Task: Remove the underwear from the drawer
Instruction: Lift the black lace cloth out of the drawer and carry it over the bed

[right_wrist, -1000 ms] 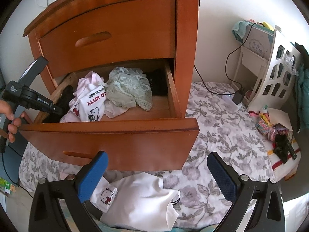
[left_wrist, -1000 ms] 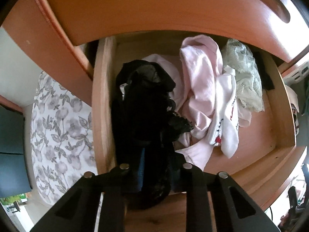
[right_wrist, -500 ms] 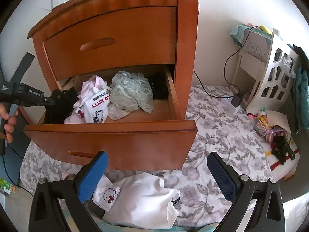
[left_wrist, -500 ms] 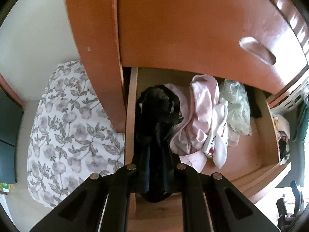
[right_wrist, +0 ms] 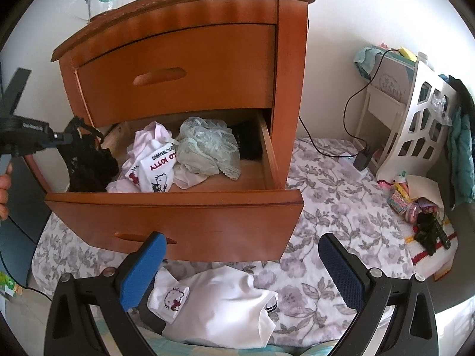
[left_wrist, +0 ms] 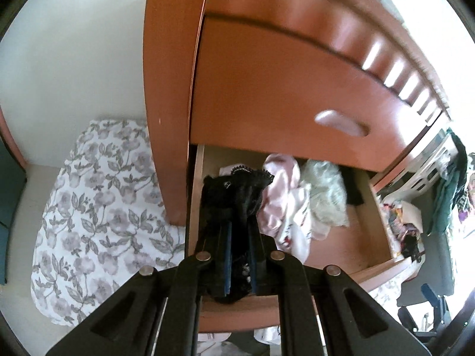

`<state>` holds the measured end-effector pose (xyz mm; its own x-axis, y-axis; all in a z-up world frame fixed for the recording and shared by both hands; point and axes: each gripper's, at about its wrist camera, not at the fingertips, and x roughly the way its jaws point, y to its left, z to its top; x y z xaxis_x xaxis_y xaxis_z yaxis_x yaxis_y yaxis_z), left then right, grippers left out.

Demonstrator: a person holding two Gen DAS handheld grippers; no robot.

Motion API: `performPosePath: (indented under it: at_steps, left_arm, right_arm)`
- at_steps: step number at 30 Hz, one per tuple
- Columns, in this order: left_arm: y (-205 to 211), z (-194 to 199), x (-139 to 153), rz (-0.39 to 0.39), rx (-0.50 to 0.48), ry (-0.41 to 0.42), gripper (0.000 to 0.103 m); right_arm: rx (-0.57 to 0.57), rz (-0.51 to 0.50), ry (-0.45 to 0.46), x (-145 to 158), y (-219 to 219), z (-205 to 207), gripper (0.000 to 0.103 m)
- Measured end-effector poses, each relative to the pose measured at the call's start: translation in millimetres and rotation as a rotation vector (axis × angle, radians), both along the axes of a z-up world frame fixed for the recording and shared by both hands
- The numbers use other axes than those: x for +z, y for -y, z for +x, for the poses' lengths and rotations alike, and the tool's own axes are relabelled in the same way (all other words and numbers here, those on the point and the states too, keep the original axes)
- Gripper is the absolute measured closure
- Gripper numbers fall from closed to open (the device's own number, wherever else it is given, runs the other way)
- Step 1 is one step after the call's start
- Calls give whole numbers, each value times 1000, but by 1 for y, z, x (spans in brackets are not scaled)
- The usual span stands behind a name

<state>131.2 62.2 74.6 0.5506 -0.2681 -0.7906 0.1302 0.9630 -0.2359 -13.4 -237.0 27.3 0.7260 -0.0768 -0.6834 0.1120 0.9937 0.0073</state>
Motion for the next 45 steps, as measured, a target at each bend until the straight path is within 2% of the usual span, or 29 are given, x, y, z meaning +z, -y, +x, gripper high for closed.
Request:
performPosePath:
  at_steps: [16,26,34,45]
  left_arm:
    - [-6,-81,99,-132,-45,302,94]
    - [-10,-134,148,-169,-82,460,94]
    - [-9,-153,142,-198,-98,453,94]
    - [11,-156,104,-218,-154,338,94]
  right_arm:
    - [10,-8,25,12,-8,-11,0]
    - [14,-10,41,18,-11,-17,0]
    - [17,-10,45,20,-12,-20,0]
    - [22,-11,40,20,-14,-21,0]
